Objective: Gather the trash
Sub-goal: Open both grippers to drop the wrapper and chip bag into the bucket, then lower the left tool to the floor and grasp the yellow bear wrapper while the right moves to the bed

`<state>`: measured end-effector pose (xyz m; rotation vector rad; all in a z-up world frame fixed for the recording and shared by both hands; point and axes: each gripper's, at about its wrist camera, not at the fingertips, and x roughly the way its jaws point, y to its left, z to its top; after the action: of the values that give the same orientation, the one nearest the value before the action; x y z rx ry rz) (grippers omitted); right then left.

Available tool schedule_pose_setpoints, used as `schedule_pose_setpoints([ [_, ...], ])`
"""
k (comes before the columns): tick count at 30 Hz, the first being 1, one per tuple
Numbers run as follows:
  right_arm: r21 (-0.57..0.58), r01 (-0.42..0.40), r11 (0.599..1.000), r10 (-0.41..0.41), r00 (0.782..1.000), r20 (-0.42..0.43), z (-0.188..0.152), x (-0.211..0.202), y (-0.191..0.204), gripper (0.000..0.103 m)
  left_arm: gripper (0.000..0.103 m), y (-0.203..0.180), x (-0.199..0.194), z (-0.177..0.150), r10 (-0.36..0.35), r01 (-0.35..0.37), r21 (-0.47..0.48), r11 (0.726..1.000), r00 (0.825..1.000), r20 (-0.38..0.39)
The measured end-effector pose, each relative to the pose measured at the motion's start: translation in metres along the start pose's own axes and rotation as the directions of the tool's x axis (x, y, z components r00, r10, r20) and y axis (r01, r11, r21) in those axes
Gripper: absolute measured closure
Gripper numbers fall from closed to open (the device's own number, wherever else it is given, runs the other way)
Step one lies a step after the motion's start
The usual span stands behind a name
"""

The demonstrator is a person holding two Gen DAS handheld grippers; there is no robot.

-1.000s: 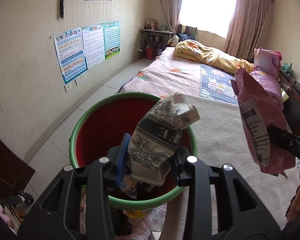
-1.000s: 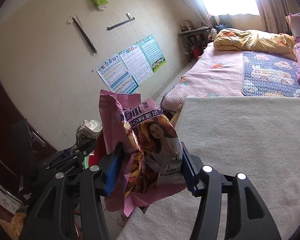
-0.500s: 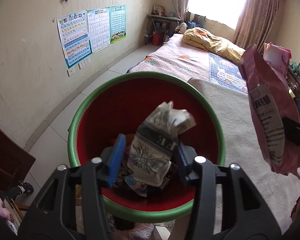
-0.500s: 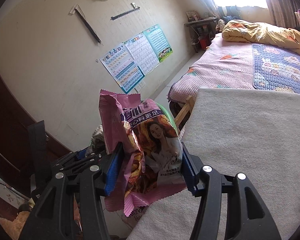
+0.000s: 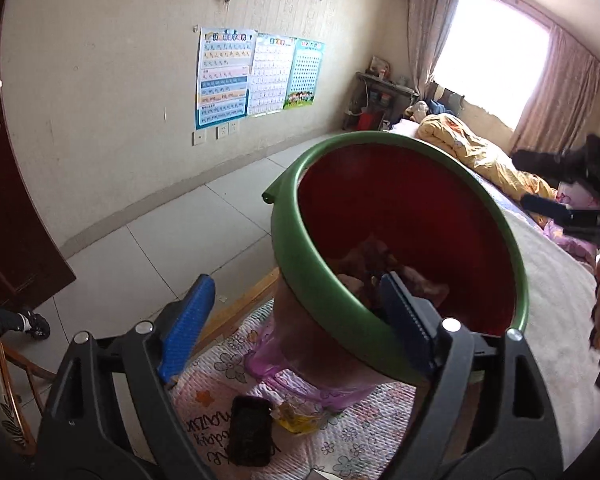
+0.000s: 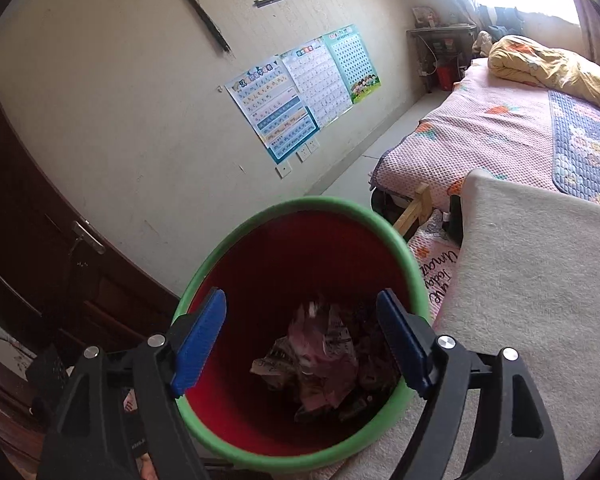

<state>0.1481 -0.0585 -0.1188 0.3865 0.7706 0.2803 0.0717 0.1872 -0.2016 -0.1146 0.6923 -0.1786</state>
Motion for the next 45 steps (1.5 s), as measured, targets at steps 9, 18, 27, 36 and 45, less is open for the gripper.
schedule_pose_setpoints([
  [9, -0.051, 0.066, 0.997, -0.062, 0.995, 0.079, -0.002, -0.021, -0.016, 0.026, 0.017, 0.015, 0.004, -0.033, -0.050, 0.058, -0.106, 0.993, 0.996, 0.075],
  [18, -0.089, -0.001, 0.996, 0.007, 0.997, 0.075, 0.004, -0.014, -0.001, 0.026, 0.016, -0.013, 0.023, 0.030, -0.149, 0.158, -0.042, 0.987, 0.973, 0.175],
  [27, -0.074, 0.000, 0.997, 0.005, 0.998, 0.068, -0.003, -0.013, -0.003, 0.022, 0.014, -0.028, 0.049, 0.044, -0.118, 0.130, -0.060, 0.990, 0.978, 0.173],
  [36, -0.064, -0.042, 0.997, 0.045, 0.998, 0.044, -0.024, 0.040, -0.004, 0.021, 0.013, -0.029, 0.042, 0.037, -0.098, 0.106, -0.037, 0.994, 0.980, 0.173],
  [45, -0.173, 0.012, 0.985, -0.012, 1.000, -0.002, -0.032, 0.058, 0.014, 0.020, 0.010, 0.017, -0.026, 0.029, -0.004, 0.027, -0.099, 0.995, 0.974, 0.228],
])
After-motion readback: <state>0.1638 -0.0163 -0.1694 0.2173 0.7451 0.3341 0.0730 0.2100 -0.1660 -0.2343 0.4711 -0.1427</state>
